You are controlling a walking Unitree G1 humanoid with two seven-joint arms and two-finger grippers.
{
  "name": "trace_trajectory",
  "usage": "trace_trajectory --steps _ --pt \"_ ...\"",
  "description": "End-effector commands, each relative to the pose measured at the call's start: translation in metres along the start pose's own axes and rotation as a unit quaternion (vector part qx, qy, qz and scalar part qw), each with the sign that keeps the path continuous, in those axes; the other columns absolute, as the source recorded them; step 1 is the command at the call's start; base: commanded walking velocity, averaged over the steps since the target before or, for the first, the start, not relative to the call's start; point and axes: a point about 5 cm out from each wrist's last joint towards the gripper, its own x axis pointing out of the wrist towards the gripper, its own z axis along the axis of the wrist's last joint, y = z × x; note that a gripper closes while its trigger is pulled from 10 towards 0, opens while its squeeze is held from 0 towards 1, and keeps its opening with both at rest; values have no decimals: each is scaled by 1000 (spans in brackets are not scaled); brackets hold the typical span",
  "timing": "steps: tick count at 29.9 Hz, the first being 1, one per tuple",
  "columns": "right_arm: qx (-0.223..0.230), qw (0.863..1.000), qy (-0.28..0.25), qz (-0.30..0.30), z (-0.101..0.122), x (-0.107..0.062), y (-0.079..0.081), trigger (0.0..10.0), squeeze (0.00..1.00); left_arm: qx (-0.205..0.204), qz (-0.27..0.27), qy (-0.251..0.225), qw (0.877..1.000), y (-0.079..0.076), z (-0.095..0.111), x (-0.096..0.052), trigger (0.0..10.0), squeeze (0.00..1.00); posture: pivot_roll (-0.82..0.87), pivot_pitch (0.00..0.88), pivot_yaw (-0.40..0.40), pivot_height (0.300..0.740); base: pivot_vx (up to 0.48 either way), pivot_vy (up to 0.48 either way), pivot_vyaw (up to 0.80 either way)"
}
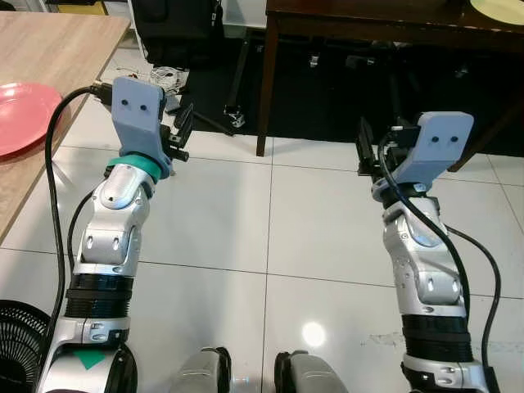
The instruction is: Setting the table
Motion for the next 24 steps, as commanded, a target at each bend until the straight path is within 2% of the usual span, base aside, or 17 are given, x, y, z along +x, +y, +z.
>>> trace_trajectory --steps 1,14,24 --pt "8 1000 12 -13 -5 -1 -4 10000 0 3 -3 14 1000 -3 -6 1 10000 0 -1 65 56 740 0 0 0" --pt "4 1000 12 -25 -6 0 -7 10000 0 3 -19 15 1000 -14 -8 6 10000 0 -14 31 64 740 0 0 0" --pt "-2 1000 12 -27 -7 3 -8 10000 0 10 -6 22 1000 -12 -12 8 10000 0 -13 7 65 740 0 0 0"
